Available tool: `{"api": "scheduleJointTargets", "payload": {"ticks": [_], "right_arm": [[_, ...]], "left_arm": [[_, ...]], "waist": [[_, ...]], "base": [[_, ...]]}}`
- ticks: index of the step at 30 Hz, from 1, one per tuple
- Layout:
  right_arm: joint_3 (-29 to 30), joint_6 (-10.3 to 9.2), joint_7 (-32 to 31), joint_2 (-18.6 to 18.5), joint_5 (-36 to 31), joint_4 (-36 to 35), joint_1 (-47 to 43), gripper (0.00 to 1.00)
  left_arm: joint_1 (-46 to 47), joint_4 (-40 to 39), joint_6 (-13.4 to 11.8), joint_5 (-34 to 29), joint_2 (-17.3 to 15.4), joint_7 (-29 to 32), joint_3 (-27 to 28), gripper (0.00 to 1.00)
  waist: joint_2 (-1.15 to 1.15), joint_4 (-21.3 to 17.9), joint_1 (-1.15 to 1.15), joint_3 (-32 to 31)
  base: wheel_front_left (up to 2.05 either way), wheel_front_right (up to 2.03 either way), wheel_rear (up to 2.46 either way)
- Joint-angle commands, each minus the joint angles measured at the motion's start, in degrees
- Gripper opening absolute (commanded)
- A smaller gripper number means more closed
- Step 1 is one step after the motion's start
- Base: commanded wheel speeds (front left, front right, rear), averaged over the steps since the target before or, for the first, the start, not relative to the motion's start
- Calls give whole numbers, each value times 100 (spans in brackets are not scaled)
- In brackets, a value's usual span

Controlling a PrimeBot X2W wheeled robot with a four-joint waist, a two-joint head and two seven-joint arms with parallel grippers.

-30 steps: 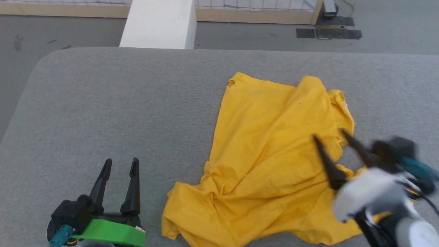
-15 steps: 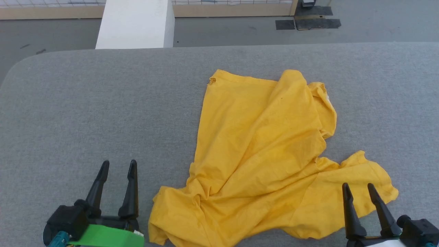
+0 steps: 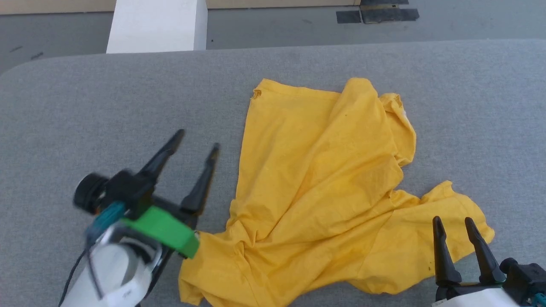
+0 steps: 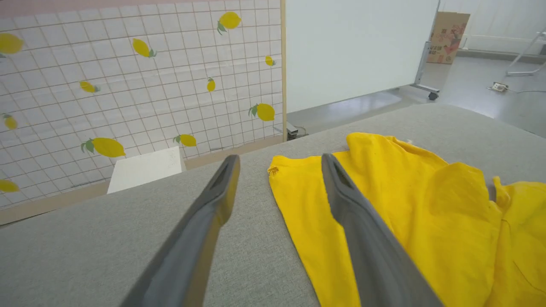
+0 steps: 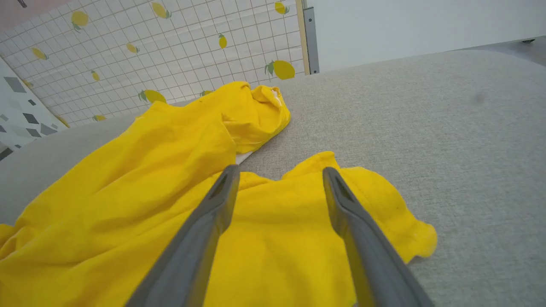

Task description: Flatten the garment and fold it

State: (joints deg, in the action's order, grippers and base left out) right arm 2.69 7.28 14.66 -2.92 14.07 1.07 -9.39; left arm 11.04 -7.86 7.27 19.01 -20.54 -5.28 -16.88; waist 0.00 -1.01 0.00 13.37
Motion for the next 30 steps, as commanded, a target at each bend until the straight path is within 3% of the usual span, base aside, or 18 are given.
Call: {"api": "scheduleJointTargets", "payload": {"ticks": [1, 6, 12, 17, 22, 23, 24, 28, 30], "right_arm": [[-6, 21, 32, 4, -16, 11, 71, 100], [-90, 21, 33, 4, 45, 34, 101, 100], [-134, 21, 33, 4, 102, 90, 105, 100], [-160, 21, 33, 4, 106, 140, 130, 100], [-221, 21, 33, 4, 97, 219, 193, 100], [-237, 21, 33, 4, 105, 228, 205, 100], [-256, 21, 33, 4, 119, 239, 217, 100], [-235, 21, 33, 4, 198, 230, 200, 100], [-213, 21, 33, 4, 219, 206, 169, 100]], "left_arm": [[283, 115, 22, 140, -143, 319, -260, 100], [915, 532, 22, 521, -568, 1804, -1223, 100], [1158, 813, 22, 983, -670, 2917, -1941, 100], [1189, 1074, 22, 1312, -639, 3375, -2273, 100], [1280, 1693, -135, 1022, -515, 3315, -2435, 100], [1280, 1818, -173, 989, -458, 3233, -2443, 85], [1271, 1960, -194, 958, -394, 3116, -2461, 0], [1248, 2178, -177, 1158, -222, 2763, -2344, 0], [1407, 2041, -276, 1380, -229, 2477, -1954, 0]], "waist": [[0, 4, 0, 76], [0, -12, 0, 215], [0, -30, 0, 302], [0, -27, 0, 322], [0, -56, 0, 281], [0, -68, 0, 264], [0, -91, 0, 241], [0, -132, 0, 204], [0, -173, 0, 252]], "base": [[0, 0, 0], [0, 0, 0], [0, 0, 0], [0, 0, 0], [0, 0, 0], [0, 0, 0], [0, 0, 0], [0, 0, 0], [0, 0, 0]]}}
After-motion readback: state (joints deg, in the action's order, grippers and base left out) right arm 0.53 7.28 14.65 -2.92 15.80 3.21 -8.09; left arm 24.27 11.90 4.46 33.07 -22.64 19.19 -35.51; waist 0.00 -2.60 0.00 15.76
